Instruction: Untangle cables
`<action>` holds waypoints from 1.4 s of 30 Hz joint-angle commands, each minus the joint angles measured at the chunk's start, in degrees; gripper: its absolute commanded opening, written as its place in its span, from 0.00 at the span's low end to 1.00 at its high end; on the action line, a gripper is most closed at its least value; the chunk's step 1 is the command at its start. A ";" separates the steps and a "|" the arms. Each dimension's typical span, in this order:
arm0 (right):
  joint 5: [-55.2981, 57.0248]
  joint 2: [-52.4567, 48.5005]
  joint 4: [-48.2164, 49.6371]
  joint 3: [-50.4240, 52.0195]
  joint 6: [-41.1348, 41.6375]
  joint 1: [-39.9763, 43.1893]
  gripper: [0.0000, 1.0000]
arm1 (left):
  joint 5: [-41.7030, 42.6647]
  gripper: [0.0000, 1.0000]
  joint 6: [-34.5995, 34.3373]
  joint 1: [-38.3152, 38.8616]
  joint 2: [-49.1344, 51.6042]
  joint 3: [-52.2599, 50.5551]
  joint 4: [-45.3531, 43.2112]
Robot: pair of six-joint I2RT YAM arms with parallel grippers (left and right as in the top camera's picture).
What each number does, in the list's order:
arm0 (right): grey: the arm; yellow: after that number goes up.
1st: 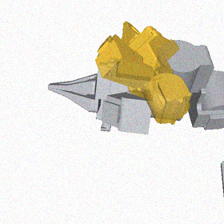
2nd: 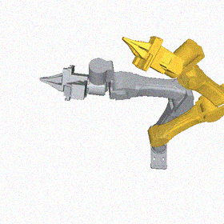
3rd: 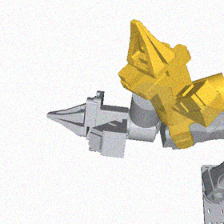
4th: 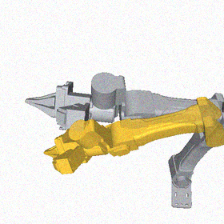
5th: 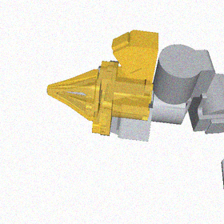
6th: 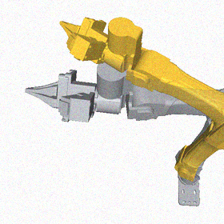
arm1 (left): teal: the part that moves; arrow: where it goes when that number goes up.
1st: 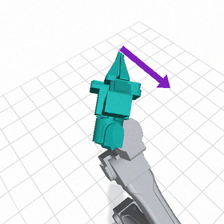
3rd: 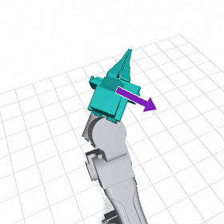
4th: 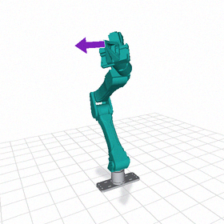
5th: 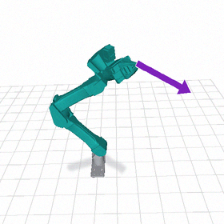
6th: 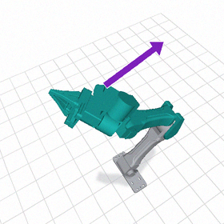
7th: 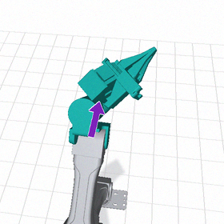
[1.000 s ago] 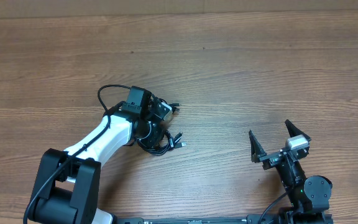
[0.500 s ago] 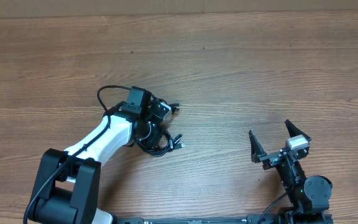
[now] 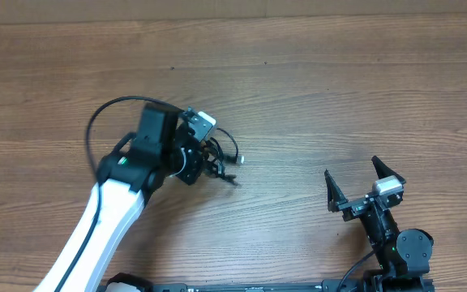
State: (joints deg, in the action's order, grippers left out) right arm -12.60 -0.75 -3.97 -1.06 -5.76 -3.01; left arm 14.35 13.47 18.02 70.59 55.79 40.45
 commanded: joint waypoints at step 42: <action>-32.26 -20.02 -16.46 -24.61 29.79 0.13 1.00 | 9.73 0.06 -13.00 0.44 -19.32 1.36 1.31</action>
State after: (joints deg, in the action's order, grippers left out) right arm -41.39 -14.74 -18.20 -18.11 23.68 -2.98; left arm 22.55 3.03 18.04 51.86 55.83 42.26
